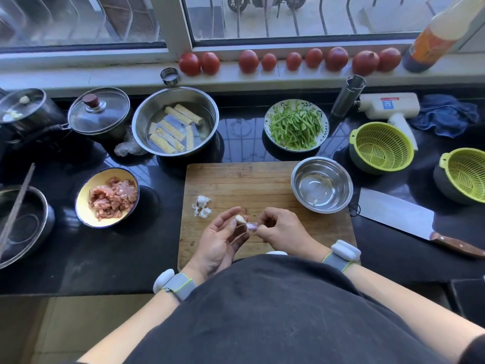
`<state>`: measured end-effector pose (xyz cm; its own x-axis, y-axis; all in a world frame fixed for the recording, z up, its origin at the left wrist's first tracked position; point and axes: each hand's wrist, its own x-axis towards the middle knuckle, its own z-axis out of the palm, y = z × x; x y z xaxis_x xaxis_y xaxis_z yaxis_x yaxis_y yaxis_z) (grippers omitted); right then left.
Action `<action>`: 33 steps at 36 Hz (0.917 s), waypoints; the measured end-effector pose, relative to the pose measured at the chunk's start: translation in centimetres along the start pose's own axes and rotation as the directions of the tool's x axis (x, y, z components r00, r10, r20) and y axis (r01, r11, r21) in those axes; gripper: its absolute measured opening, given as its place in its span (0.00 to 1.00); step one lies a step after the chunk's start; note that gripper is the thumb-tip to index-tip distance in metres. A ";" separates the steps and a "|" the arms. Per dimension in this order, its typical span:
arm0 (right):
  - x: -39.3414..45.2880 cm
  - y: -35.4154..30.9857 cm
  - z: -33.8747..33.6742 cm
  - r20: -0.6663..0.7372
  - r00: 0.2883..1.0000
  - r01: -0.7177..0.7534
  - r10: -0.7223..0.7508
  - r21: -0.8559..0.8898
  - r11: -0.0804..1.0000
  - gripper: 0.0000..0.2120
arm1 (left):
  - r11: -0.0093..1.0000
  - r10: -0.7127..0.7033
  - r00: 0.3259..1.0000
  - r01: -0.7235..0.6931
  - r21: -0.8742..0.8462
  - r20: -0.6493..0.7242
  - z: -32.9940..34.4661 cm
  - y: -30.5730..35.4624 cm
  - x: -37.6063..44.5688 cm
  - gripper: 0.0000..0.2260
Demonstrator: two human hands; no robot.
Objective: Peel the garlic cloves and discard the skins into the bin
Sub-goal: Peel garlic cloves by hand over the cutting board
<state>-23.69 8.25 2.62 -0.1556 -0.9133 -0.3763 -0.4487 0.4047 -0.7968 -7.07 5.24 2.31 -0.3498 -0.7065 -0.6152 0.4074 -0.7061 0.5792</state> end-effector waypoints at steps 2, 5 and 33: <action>0.0 0.2 0.0 -0.001 1.000 -0.012 0.012 -0.008 1.000 0.04 | 1.000 -0.018 1.000 0.018 -0.022 0.002 0.0 0.1 -0.1 0.11; 0.0 0.4 -0.1 0.000 1.000 -0.023 0.023 -0.028 0.999 0.06 | 0.999 -0.032 0.999 0.032 -0.041 -0.005 -0.2 0.2 -0.1 0.11; -0.2 0.3 -0.2 0.005 0.997 0.083 -0.083 -0.120 0.989 0.04 | 0.804 0.210 0.976 -0.205 0.558 0.057 -0.1 -0.1 -0.2 0.06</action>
<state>-24.00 8.52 2.53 -0.1133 -0.9436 -0.3113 -0.5621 0.3192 -0.7630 -6.92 5.48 2.35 -0.3039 -0.8404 -0.4487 -0.0714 -0.4496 0.8904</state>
